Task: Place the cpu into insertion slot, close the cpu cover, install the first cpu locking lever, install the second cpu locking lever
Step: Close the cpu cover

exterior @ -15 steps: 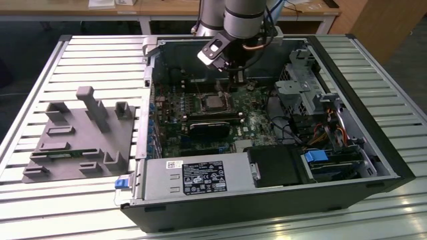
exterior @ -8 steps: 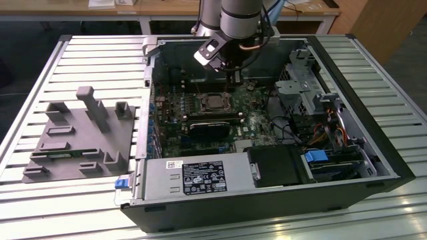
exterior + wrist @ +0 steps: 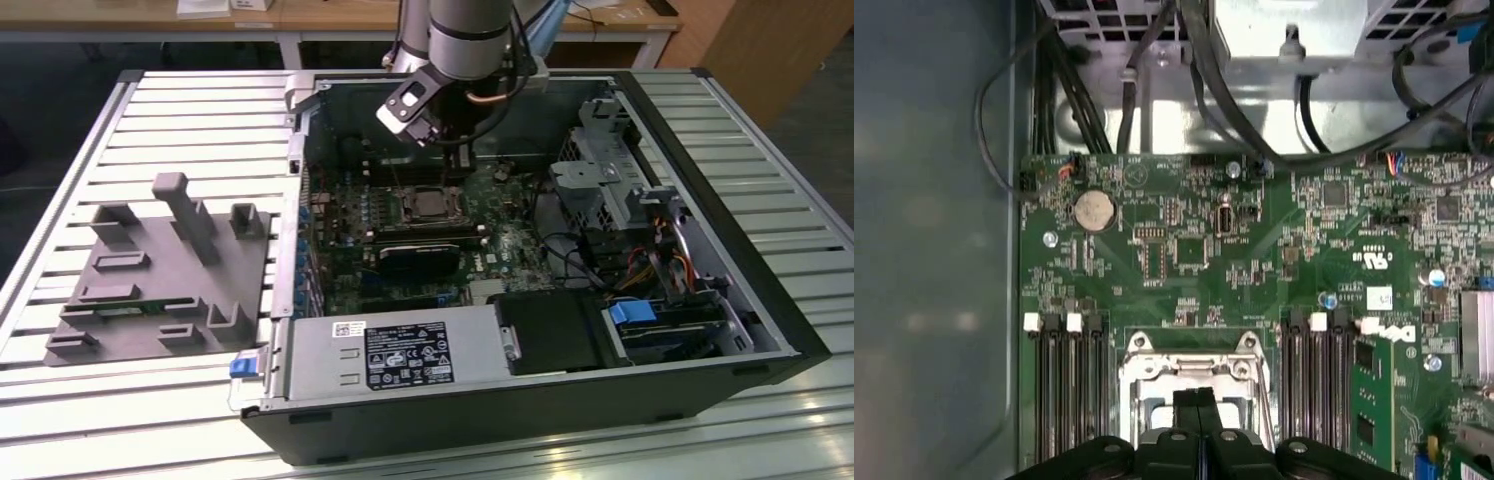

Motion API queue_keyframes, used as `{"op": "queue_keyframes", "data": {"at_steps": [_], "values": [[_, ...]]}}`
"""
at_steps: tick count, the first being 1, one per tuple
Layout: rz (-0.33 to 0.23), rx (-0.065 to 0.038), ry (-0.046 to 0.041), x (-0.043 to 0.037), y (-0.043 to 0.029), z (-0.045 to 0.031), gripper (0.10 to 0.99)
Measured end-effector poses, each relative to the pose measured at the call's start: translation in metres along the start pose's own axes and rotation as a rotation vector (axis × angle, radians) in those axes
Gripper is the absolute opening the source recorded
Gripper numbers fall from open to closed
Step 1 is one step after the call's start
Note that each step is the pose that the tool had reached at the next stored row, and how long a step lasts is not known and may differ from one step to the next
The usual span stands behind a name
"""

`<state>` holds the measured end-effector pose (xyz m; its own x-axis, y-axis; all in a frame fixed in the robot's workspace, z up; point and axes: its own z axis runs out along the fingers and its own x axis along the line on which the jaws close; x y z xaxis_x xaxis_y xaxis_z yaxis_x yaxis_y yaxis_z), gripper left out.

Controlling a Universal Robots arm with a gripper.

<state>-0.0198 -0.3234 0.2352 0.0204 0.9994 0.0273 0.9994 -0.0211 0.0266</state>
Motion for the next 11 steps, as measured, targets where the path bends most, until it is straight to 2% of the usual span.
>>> {"op": "queue_keyframes", "data": {"at_steps": [11], "values": [[0.0,0.0,0.0024,-0.0049,-0.0152,0.0063,0.106]]}}
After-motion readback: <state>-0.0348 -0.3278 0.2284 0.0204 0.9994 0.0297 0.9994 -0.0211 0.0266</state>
